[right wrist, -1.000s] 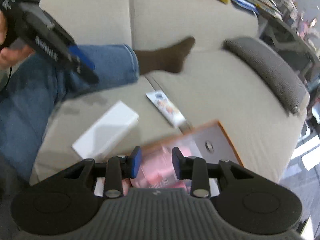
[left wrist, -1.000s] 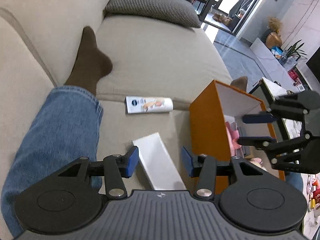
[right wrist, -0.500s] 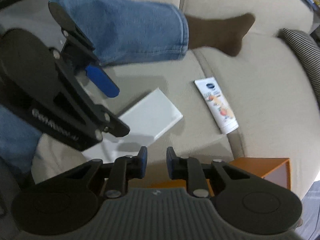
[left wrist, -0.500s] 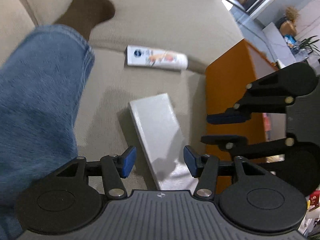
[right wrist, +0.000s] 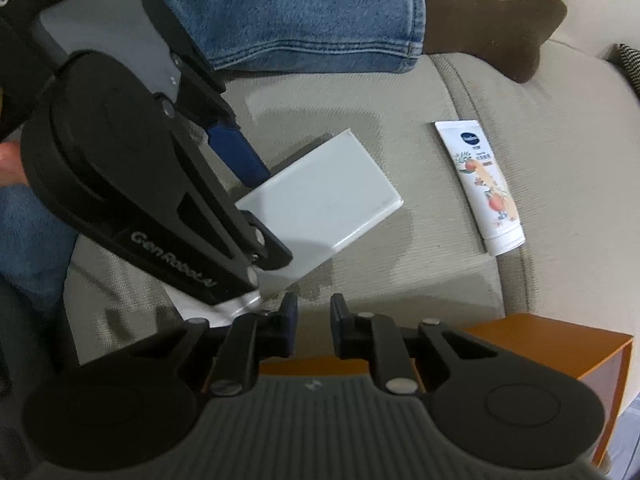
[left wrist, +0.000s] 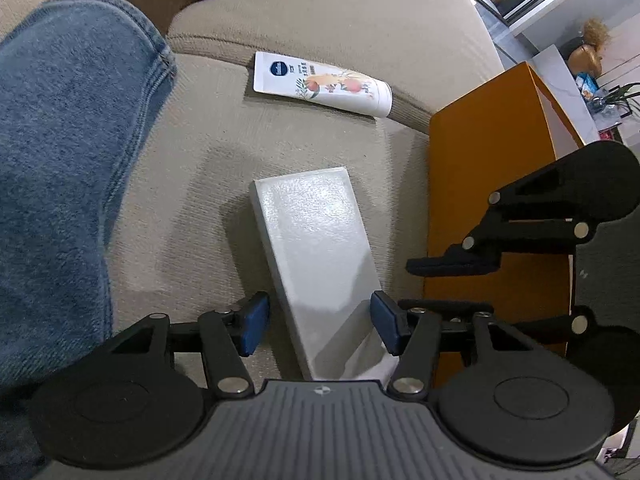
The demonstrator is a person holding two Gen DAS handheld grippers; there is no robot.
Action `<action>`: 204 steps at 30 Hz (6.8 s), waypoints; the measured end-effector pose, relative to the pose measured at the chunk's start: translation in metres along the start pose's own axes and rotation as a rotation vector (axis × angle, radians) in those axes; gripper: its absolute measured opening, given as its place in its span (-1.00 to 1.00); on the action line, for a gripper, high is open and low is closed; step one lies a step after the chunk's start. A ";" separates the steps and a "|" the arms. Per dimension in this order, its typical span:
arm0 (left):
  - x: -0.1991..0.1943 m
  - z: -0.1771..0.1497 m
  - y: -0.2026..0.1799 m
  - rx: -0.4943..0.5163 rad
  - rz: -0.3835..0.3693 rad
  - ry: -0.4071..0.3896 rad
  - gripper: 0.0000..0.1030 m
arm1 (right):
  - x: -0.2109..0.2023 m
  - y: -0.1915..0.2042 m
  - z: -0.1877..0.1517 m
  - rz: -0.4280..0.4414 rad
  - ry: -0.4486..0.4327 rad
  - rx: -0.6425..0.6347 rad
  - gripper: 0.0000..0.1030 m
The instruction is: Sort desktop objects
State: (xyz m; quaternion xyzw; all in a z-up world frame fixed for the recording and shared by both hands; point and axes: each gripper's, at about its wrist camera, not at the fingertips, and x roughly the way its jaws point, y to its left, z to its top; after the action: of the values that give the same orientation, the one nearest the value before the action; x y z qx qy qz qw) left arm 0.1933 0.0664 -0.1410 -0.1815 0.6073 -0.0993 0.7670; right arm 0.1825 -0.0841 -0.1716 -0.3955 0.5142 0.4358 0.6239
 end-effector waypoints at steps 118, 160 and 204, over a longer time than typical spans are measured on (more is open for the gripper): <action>-0.047 -0.004 -0.001 0.160 0.153 -0.178 -0.39 | -0.037 -0.022 0.012 -0.087 -0.229 0.250 -0.77; -0.096 -0.010 -0.173 0.572 -0.077 -0.322 -0.39 | -0.139 -0.017 -0.229 -0.413 -0.393 1.051 -0.89; 0.082 -0.011 -0.307 1.664 0.276 -0.048 -0.38 | -0.097 -0.054 -0.244 -0.439 -0.370 0.763 -0.37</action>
State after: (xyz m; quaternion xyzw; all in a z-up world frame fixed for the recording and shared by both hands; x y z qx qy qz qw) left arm 0.2231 -0.2466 -0.0945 0.5165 0.3365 -0.4159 0.6686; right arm 0.1524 -0.3437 -0.1120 -0.1535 0.4222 0.1369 0.8829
